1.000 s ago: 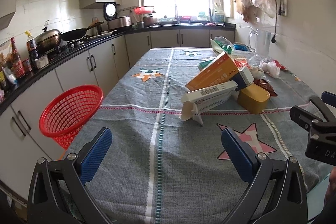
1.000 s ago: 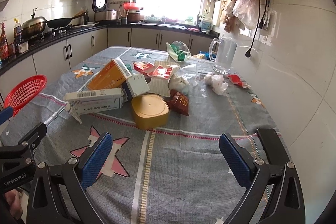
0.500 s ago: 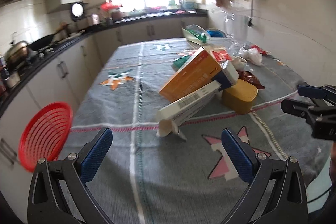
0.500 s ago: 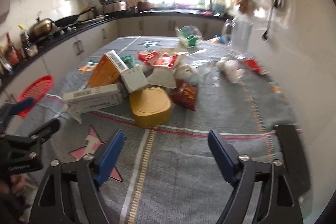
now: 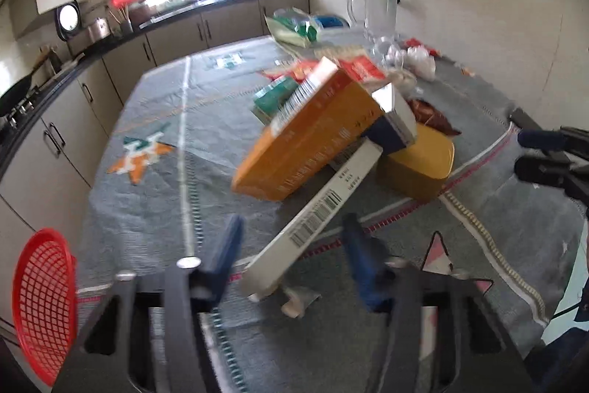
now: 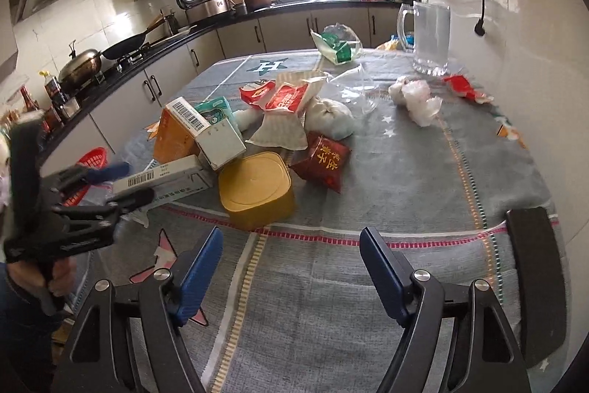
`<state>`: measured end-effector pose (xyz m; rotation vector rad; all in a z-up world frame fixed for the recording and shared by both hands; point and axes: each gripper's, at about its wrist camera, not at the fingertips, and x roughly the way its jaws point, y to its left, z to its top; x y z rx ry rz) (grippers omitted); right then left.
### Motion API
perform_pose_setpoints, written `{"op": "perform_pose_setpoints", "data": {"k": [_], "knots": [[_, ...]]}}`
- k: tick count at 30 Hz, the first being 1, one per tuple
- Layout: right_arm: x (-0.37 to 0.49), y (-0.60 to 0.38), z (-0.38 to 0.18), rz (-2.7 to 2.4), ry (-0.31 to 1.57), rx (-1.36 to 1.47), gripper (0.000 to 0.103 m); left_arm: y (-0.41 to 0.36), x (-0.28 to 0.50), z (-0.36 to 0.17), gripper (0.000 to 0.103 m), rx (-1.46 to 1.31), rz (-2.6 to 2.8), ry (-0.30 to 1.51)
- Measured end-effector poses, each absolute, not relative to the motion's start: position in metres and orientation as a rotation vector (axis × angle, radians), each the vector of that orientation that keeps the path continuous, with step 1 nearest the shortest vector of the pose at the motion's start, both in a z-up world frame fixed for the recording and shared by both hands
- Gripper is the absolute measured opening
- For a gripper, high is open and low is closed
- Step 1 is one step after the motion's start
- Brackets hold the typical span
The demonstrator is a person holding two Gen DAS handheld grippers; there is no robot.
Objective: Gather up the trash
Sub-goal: 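Grasp the white barcode box with the left tool while the right tool grasps a small white box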
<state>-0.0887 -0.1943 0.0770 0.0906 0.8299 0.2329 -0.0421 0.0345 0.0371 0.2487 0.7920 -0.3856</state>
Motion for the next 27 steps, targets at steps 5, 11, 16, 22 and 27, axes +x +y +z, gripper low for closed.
{"op": "perform_pose_setpoints", "data": {"k": [5, 11, 16, 22, 27], "knots": [[-0.074, -0.205, 0.080, 0.262, 0.854, 0.156, 0.077, 0.030, -0.042, 0.033, 0.024, 0.208, -0.373, 0.791], [-0.050, -0.193, 0.086, 0.357, 0.881, 0.187, 0.069, 0.040, -0.057, 0.035, 0.019, 0.121, -0.376, 0.787], [-0.026, -0.171, 0.085, 0.386, 0.878, 0.119, 0.069, 0.054, -0.074, 0.042, 0.018, 0.082, -0.382, 0.766], [0.008, -0.147, 0.082, 0.442, 0.867, 0.024, 0.069, 0.071, -0.085, 0.050, 0.019, 0.018, -0.379, 0.740], [0.028, -0.129, 0.066, 0.469, 0.910, -0.041, 0.057, 0.082, -0.086, 0.048, 0.019, -0.021, -0.366, 0.742]]}}
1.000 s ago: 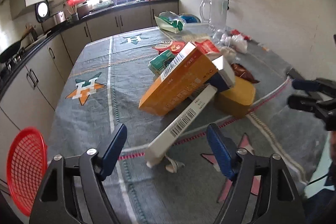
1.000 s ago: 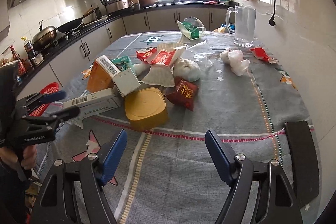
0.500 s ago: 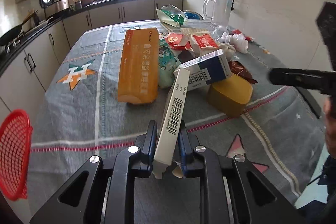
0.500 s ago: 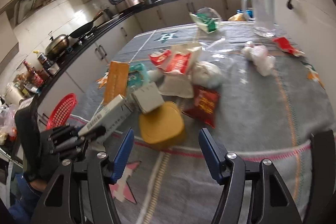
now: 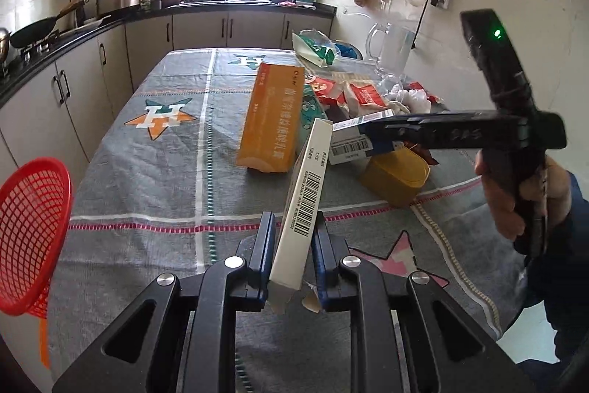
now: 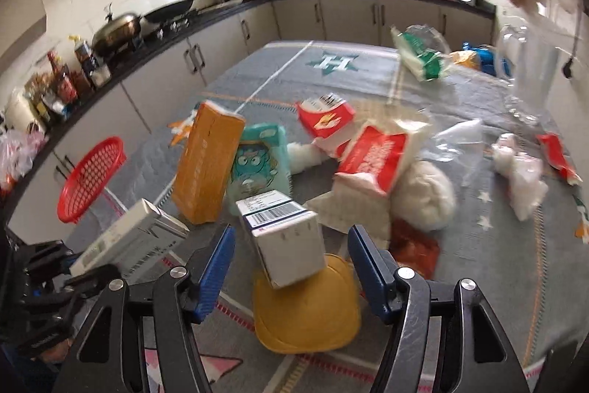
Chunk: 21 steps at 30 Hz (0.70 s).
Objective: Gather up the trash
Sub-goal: 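Grasp the white barcode box with the left tool while the right tool grasps a small white box, then carry both boxes to the red basket and open both tools to drop them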
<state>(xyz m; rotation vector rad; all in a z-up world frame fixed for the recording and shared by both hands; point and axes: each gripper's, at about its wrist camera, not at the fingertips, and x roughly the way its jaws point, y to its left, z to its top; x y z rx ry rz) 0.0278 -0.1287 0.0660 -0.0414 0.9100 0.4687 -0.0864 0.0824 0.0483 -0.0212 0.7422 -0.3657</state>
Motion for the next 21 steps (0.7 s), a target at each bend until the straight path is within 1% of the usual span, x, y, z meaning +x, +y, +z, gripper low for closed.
{"op": "perform_pose_setpoints", "data": {"k": [1, 5, 11, 21], "knots": [[0.027, -0.126, 0.063, 0.476, 0.917, -0.053, 0.047, 0.083, -0.086, 0.049, 0.019, -0.023, -0.363, 0.743], [0.009, -0.121, 0.069, 0.470, 0.851, -0.073, 0.045, 0.087, -0.086, 0.050, 0.018, -0.039, -0.357, 0.737], [-0.020, -0.123, 0.086, 0.448, 0.772, -0.029, 0.045, 0.090, -0.087, 0.054, 0.018, -0.063, -0.352, 0.727], [-0.033, -0.123, 0.099, 0.471, 0.762, 0.038, 0.045, 0.103, -0.095, 0.072, 0.018, -0.078, -0.323, 0.684]]}}
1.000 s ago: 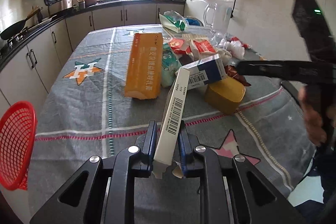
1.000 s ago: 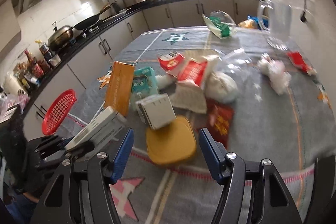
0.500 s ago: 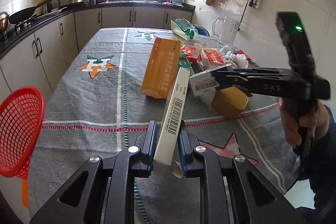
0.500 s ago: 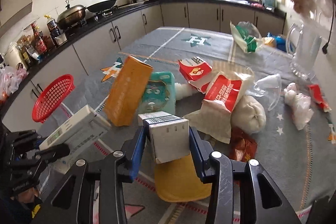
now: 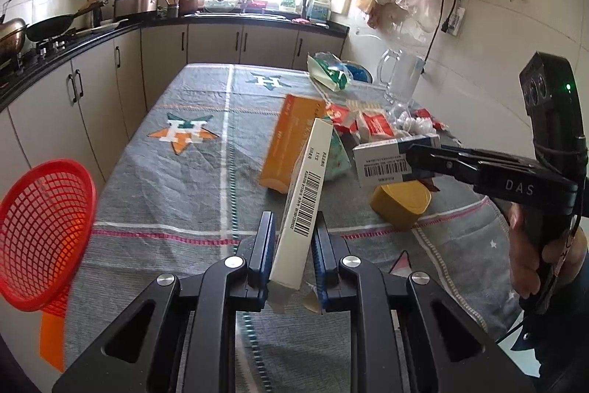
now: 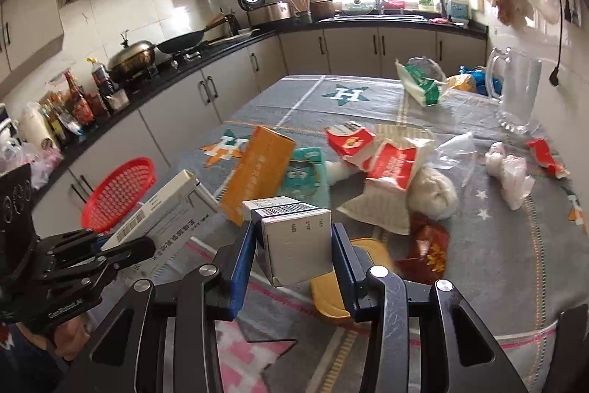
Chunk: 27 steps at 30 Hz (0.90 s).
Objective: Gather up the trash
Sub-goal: 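Carry both boxes to the red basket and open both tools to drop them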
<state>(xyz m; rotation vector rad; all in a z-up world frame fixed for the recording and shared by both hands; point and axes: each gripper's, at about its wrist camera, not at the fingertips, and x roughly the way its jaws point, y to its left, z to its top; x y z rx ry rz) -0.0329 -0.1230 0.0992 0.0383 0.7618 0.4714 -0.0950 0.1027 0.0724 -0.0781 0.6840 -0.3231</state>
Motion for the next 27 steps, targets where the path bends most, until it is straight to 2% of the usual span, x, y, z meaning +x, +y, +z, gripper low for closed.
{"op": "perform_pose_setpoints", "data": {"k": [11, 20, 27], "knots": [[-0.032, -0.082, 0.111, 0.571, 0.778, 0.100, 0.045, 0.161, -0.104, 0.095, 0.019, -0.139, -0.215, 0.625], [-0.029, -0.001, 0.123, 0.715, 0.794, 0.066, 0.045, 0.240, -0.114, 0.104, 0.019, -0.195, -0.059, 0.582], [-0.025, 0.074, 0.121, 0.809, 0.821, 0.019, 0.045, 0.297, -0.114, 0.093, 0.019, -0.245, 0.053, 0.599]]}}
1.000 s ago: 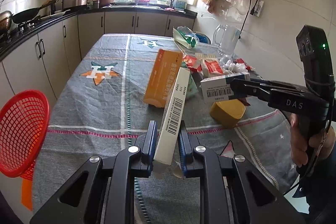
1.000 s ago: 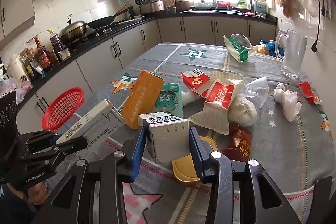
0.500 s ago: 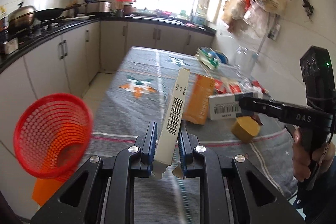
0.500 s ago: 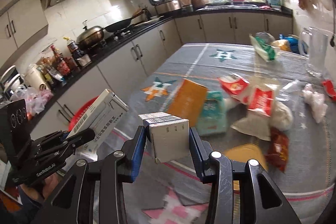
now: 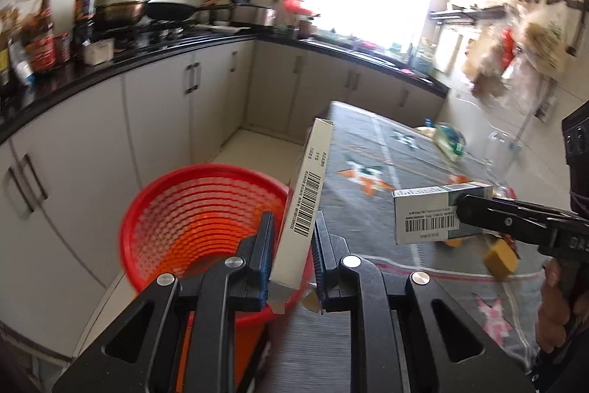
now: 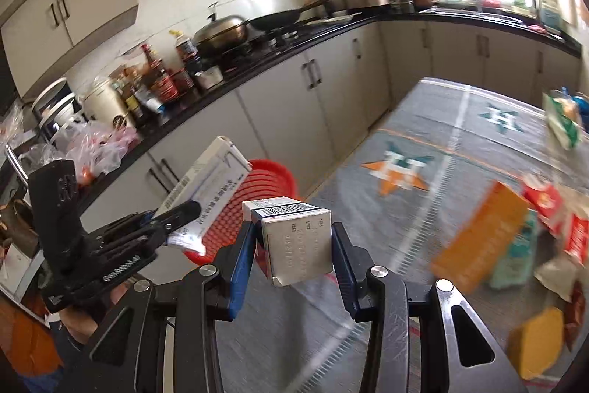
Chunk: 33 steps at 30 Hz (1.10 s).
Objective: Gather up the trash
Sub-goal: 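Carry both boxes to the red basket and open both tools to drop them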
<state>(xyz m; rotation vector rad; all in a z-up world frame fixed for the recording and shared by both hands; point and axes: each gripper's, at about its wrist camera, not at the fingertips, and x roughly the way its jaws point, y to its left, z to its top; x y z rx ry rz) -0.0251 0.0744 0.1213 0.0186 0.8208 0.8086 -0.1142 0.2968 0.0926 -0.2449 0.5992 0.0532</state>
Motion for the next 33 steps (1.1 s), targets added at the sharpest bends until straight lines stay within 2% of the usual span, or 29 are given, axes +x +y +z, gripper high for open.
{"op": "perform_pose_setpoints", "data": {"k": [12, 23, 33], "knots": [[0.010, 0.159, 0.078, 0.827, 0.953, -0.026, 0.045, 0.356, -0.100, 0.044, 0.019, -0.340, 0.158, 0.693], [0.020, 0.185, 0.054, 0.826, 1.001, -0.057, 0.046, 0.363, -0.091, 0.027, 0.019, -0.362, 0.177, 0.726], [0.022, 0.180, 0.052, 0.850, 1.021, -0.022, 0.048, 0.357, -0.090, 0.030, 0.033, -0.388, 0.173, 0.729]]}}
